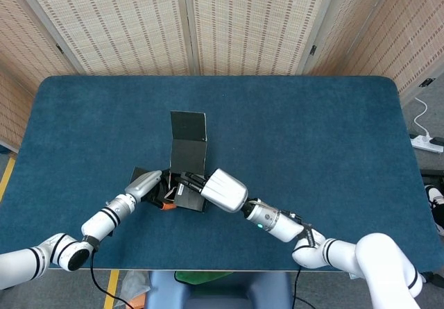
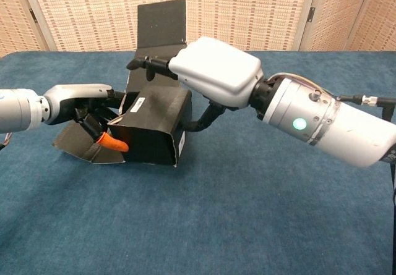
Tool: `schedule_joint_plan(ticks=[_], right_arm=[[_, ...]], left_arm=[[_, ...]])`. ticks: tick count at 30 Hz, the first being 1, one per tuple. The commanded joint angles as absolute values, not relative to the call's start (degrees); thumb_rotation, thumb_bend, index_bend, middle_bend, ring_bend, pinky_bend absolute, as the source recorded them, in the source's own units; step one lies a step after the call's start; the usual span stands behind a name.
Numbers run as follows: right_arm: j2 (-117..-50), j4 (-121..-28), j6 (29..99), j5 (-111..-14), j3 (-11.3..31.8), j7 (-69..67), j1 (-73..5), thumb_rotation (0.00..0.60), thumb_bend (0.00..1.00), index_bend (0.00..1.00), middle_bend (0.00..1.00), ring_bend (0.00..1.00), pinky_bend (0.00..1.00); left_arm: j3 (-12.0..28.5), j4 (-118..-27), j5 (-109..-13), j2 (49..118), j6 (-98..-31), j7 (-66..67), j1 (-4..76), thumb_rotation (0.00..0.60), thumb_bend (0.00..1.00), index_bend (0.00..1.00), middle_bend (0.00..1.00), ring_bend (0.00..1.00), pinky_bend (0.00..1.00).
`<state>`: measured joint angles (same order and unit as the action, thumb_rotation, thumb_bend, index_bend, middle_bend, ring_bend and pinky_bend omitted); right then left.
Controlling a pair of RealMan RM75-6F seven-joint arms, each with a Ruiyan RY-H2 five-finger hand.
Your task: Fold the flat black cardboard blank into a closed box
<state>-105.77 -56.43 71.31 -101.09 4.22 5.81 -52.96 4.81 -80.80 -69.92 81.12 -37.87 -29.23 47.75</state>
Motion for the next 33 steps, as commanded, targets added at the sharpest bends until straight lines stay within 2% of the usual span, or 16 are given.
schedule_joint_plan(ticks=[1, 14, 20, 33], right_arm=[[-107.03, -54.93, 70.64, -101.18, 3.87, 5.34, -53.40, 0.600, 0.11, 0.15, 0.27, 0.76, 1.00], [-111.47, -47.00, 69.51, -100.48, 2.76, 2.30, -53.72, 0.600, 0.24, 0.33, 0.36, 0.77, 1.00], [-112.78, -44.28, 70.08, -100.86, 1.94, 1.15, -53.63, 0.600, 0.28, 0.36, 0.38, 0.77, 1.00], [-113.83, -41.00, 71.10, -101.12, 0.91, -0.16, -53.42, 0.600, 0.28, 0.36, 0.38, 0.77, 1.00]], left_arm=[[4.89, -79.82, -69.08, 82.33, -37.49, -26.82, 47.75, 0.600, 0.23, 0.28, 0.32, 0.56, 0.69], [5.42, -77.54, -65.06, 85.51, -37.15, -18.27, 47.33, 0.600, 0.23, 0.25, 0.30, 0.56, 0.69], [5.64, -76.95, -63.71, 86.32, -36.68, -15.13, 47.45, 0.600, 0.23, 0.23, 0.29, 0.56, 0.69], [6.48, -77.02, -61.42, 87.28, -36.33, -10.74, 47.50, 0.600, 0.23, 0.15, 0.23, 0.56, 0.68]])
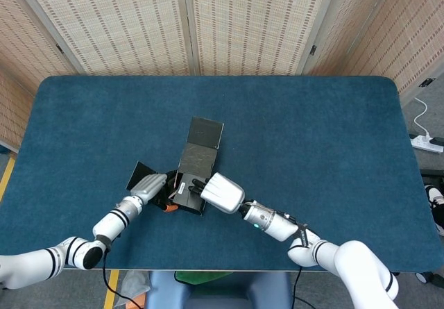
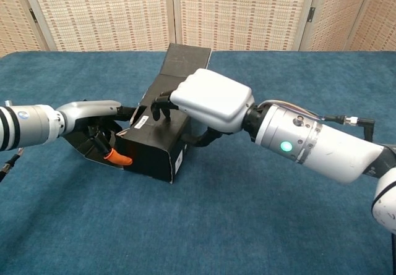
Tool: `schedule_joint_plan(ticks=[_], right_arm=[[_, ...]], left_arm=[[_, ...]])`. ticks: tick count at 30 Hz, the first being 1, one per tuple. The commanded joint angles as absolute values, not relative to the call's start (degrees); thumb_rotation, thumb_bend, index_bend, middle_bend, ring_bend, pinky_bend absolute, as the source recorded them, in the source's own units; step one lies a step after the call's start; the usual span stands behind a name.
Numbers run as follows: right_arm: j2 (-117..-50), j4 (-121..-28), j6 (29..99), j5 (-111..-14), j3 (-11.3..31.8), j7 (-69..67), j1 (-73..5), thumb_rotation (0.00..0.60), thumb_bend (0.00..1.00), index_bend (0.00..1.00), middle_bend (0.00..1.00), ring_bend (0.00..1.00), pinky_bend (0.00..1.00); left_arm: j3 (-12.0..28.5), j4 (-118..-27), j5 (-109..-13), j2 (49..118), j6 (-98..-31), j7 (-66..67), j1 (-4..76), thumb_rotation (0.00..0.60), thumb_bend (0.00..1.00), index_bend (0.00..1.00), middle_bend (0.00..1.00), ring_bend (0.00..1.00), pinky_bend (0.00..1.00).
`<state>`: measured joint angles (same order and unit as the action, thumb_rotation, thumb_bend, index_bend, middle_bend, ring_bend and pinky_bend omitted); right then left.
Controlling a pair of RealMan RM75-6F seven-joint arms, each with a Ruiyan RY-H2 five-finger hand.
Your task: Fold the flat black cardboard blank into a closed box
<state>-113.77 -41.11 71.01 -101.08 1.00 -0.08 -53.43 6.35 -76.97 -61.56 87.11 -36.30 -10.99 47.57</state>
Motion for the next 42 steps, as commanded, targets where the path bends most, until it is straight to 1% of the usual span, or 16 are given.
schedule_joint_plan(ticks=[1, 7, 12, 18, 23, 28, 36, 39, 42], right_arm=[[-113.84, -40.90, 71.29, -101.17, 0.84, -0.22, -53.39, 0.600, 0.28, 0.36, 0.38, 0.77, 1.00], [-113.63, -40.82, 71.95, -101.51, 0.32, -0.13, -53.20, 0.600, 0.28, 0.36, 0.38, 0.77, 1.00], [-113.72, -40.78, 71.64, -101.42, 0.18, 0.24, -53.28, 0.600, 0.28, 0.36, 0.38, 0.77, 1.00], [-113.67, -40.50, 71.17, -101.21, 0.41, 1.26, -53.69, 0.600, 0.28, 0.36, 0.38, 0.77, 1.00], [-112.99, -41.27, 70.89, -101.16, 0.30, 1.52, -53.84, 0.600, 0.28, 0.36, 0.37, 0.77, 1.00], [-112.10, -42.48, 70.18, -101.08, -0.13, 1.97, -53.68, 0.600, 0.28, 0.36, 0.37, 0.77, 1.00], [-110.23, -45.85, 68.45, -101.20, -0.89, 3.50, -53.73, 0.600, 0.27, 0.37, 0.36, 0.77, 1.00], [-109.75, -46.90, 67.47, -101.14, -0.96, 4.13, -53.97, 0.600, 0.27, 0.41, 0.37, 0.77, 1.00], [-109.36, -47.86, 66.09, -100.87, -0.85, 5.11, -54.34, 0.600, 0.29, 0.48, 0.40, 0.77, 1.00]], left_arm=[[6.54, -77.01, -61.36, 87.34, -36.27, -10.58, 47.47, 0.600, 0.23, 0.14, 0.22, 0.56, 0.68], [6.93, -76.88, -61.03, 87.52, -35.74, -10.40, 47.31, 0.600, 0.23, 0.11, 0.21, 0.56, 0.68], [7.22, -77.37, -61.48, 87.50, -35.58, -10.27, 47.21, 0.600, 0.23, 0.11, 0.21, 0.55, 0.68], [7.59, -77.22, -61.13, 88.01, -35.74, -9.53, 47.20, 0.600, 0.23, 0.17, 0.23, 0.56, 0.69], [7.81, -76.77, -60.79, 88.62, -36.30, -8.91, 46.97, 0.600, 0.23, 0.25, 0.30, 0.55, 0.69], [8.04, -76.47, -60.22, 89.07, -36.71, -8.35, 46.72, 0.600, 0.23, 0.27, 0.33, 0.56, 0.69], [8.17, -77.27, -60.42, 89.38, -37.54, -7.67, 46.23, 0.600, 0.23, 0.28, 0.33, 0.56, 0.69], [8.42, -77.45, -60.22, 89.57, -37.61, -7.61, 46.19, 0.600, 0.23, 0.28, 0.33, 0.56, 0.69], [8.62, -77.77, -60.15, 89.62, -37.67, -7.56, 46.14, 0.600, 0.23, 0.28, 0.33, 0.56, 0.69]])
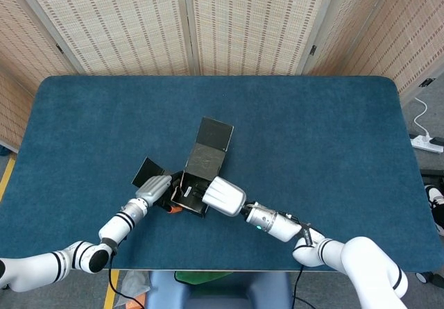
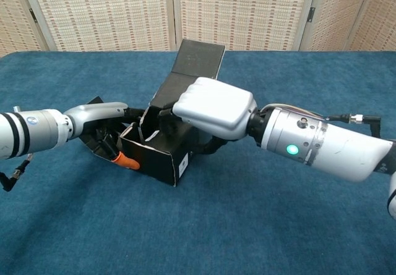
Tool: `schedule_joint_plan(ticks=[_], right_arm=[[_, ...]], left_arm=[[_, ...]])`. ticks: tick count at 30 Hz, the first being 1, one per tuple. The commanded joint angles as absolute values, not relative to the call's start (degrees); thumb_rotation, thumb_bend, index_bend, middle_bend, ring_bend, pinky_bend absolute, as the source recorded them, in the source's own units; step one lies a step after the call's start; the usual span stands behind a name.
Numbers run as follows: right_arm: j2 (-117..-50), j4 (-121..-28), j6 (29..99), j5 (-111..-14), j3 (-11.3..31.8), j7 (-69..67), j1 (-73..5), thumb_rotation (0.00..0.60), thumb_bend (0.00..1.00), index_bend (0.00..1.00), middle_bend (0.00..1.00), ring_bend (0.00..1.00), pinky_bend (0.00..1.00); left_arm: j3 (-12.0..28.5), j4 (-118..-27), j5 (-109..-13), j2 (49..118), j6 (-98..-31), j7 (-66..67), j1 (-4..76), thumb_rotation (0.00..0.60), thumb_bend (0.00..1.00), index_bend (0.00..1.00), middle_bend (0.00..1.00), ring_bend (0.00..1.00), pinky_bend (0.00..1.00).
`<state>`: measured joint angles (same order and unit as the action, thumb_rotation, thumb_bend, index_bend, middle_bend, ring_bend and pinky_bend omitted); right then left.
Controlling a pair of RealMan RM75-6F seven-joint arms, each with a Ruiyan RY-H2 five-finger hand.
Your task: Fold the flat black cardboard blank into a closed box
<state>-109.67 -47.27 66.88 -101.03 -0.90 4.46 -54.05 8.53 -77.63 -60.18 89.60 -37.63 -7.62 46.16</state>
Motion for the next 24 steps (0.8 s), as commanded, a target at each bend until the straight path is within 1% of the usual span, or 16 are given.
schedule_joint_plan(ticks=[1, 5, 12, 16, 17, 18, 19, 20, 22, 24], right_arm=[[-109.23, -48.13, 65.71, -100.83, -0.83, 5.37, -54.48, 0.600, 0.30, 0.50, 0.41, 0.77, 1.00], [-108.31, -49.87, 62.64, -100.55, -1.05, 6.70, -55.42, 0.600, 0.33, 0.54, 0.44, 0.77, 1.00], [-106.03, -53.60, 58.23, -99.85, -0.92, 9.28, -56.86, 0.600, 0.34, 0.60, 0.53, 0.77, 1.00], [-105.00, -55.49, 57.11, -99.42, -0.42, 9.52, -57.45, 0.600, 0.34, 0.65, 0.64, 0.78, 1.00], [-104.87, -55.76, 56.97, -99.33, -0.32, 9.37, -57.54, 0.600, 0.34, 0.69, 0.70, 0.79, 1.00], [-104.74, -56.00, 56.77, -99.20, -0.24, 9.13, -57.63, 0.600, 0.34, 0.71, 0.74, 0.79, 1.00], [-104.54, -56.25, 56.44, -99.08, -0.16, 9.08, -57.77, 0.600, 0.35, 0.75, 0.81, 0.79, 1.00], [-104.41, -56.36, 56.18, -99.00, -0.11, 9.28, -57.86, 0.600, 0.35, 0.76, 0.85, 0.79, 1.00], [-104.16, -56.67, 55.87, -98.92, -0.02, 9.37, -58.03, 0.600, 0.35, 0.82, 0.95, 0.80, 1.00], [-103.91, -56.88, 55.57, -98.85, -0.01, 9.39, -58.14, 0.600, 0.36, 0.85, 0.99, 0.80, 1.00]], left_arm=[[8.65, -77.86, -60.13, 89.61, -37.69, -7.48, 46.13, 0.600, 0.23, 0.28, 0.33, 0.55, 0.69], [8.88, -78.41, -59.96, 89.61, -37.72, -7.30, 46.13, 0.600, 0.23, 0.28, 0.33, 0.56, 0.69], [9.24, -78.74, -59.55, 89.67, -37.56, -7.42, 46.07, 0.600, 0.23, 0.28, 0.33, 0.56, 0.69], [9.43, -79.18, -59.65, 89.40, -37.30, -8.12, 45.86, 0.600, 0.23, 0.28, 0.33, 0.56, 0.70], [9.41, -79.20, -59.77, 89.35, -37.36, -8.10, 45.82, 0.600, 0.23, 0.28, 0.33, 0.56, 0.70], [9.37, -79.23, -59.87, 89.32, -37.39, -8.11, 45.76, 0.600, 0.23, 0.28, 0.33, 0.55, 0.70], [9.34, -79.24, -59.89, 89.30, -37.41, -8.21, 45.67, 0.600, 0.23, 0.28, 0.33, 0.55, 0.70], [9.37, -79.22, -59.87, 89.29, -37.41, -8.32, 45.61, 0.600, 0.23, 0.28, 0.33, 0.55, 0.70], [9.44, -79.11, -59.78, 89.26, -37.46, -8.49, 45.47, 0.600, 0.23, 0.28, 0.33, 0.56, 0.70], [9.45, -79.20, -59.74, 89.16, -37.61, -8.56, 45.31, 0.600, 0.23, 0.28, 0.33, 0.56, 0.70]])
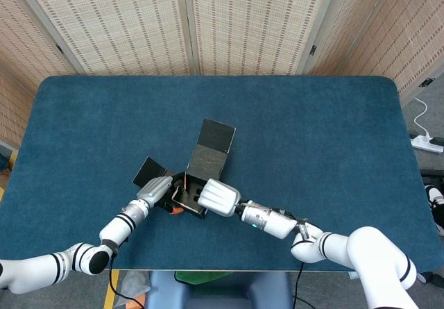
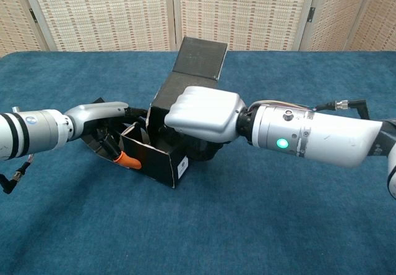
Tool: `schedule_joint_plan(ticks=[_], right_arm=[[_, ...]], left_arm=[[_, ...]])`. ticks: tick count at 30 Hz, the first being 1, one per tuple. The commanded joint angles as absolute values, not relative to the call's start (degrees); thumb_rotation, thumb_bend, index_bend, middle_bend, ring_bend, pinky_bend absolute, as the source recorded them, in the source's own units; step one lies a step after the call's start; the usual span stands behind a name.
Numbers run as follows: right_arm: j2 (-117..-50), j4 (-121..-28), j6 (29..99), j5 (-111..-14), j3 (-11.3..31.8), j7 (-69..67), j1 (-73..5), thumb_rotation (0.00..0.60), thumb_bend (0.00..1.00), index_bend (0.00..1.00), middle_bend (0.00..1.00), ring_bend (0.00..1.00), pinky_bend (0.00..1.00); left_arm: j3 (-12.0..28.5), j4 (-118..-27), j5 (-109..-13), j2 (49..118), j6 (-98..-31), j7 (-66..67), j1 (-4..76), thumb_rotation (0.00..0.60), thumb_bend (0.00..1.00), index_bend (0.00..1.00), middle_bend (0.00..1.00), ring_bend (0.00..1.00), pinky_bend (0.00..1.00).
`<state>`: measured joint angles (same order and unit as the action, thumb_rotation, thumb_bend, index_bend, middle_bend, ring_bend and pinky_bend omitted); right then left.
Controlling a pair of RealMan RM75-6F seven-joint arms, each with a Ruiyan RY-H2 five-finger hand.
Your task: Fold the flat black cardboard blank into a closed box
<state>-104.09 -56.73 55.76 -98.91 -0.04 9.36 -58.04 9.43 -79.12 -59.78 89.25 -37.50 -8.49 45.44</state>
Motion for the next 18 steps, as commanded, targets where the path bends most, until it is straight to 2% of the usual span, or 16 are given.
schedule_joint_plan(ticks=[1, 6, 7, 9, 11, 14, 17, 18], right_arm=[[-103.77, -56.98, 55.43, -98.88, -0.07, 9.44, -58.20, 0.600, 0.36, 0.87, 1.00, 0.80, 1.00], [-102.81, -56.56, 56.29, -100.22, -0.86, 9.57, -58.37, 0.600, 0.36, 0.89, 0.97, 0.80, 1.00], [-102.66, -56.37, 56.61, -100.50, -1.06, 9.44, -58.31, 0.600, 0.35, 0.88, 0.92, 0.79, 1.00], [-102.25, -55.69, 57.46, -101.04, -1.49, 9.40, -58.01, 0.600, 0.32, 0.79, 0.75, 0.77, 1.00], [-101.94, -55.27, 58.16, -101.12, -1.69, 8.94, -57.60, 0.600, 0.23, 0.57, 0.51, 0.75, 1.00], [-101.54, -55.00, 58.80, -101.01, -1.69, 7.81, -57.26, 0.600, 0.13, 0.28, 0.25, 0.72, 1.00], [-101.26, -54.84, 59.35, -100.89, -1.53, 6.90, -57.08, 0.600, 0.08, 0.08, 0.11, 0.71, 1.00], [-101.11, -54.87, 59.60, -100.79, -1.41, 6.56, -56.99, 0.600, 0.07, 0.04, 0.09, 0.70, 1.00]], left_arm=[[9.43, -79.32, -59.74, 89.05, -37.66, -8.60, 45.21, 0.600, 0.23, 0.28, 0.33, 0.56, 0.70], [9.10, -80.16, -60.13, 88.62, -38.91, -7.86, 44.57, 0.600, 0.23, 0.28, 0.33, 0.56, 0.69], [9.05, -80.26, -60.14, 88.68, -39.34, -7.63, 44.42, 0.600, 0.23, 0.28, 0.33, 0.56, 0.69], [8.94, -80.50, -60.08, 88.83, -40.25, -7.06, 44.08, 0.600, 0.23, 0.26, 0.33, 0.55, 0.68], [8.99, -80.82, -59.77, 89.01, -40.94, -6.62, 43.83, 0.600, 0.23, 0.22, 0.31, 0.47, 0.66], [9.08, -81.28, -59.39, 89.23, -41.71, -5.86, 43.65, 0.600, 0.23, 0.16, 0.25, 0.33, 0.61], [9.10, -82.03, -59.13, 89.26, -42.55, -4.91, 43.48, 0.600, 0.23, 0.11, 0.19, 0.23, 0.54], [9.14, -82.46, -59.06, 89.23, -42.97, -4.52, 43.39, 0.600, 0.23, 0.10, 0.17, 0.20, 0.51]])
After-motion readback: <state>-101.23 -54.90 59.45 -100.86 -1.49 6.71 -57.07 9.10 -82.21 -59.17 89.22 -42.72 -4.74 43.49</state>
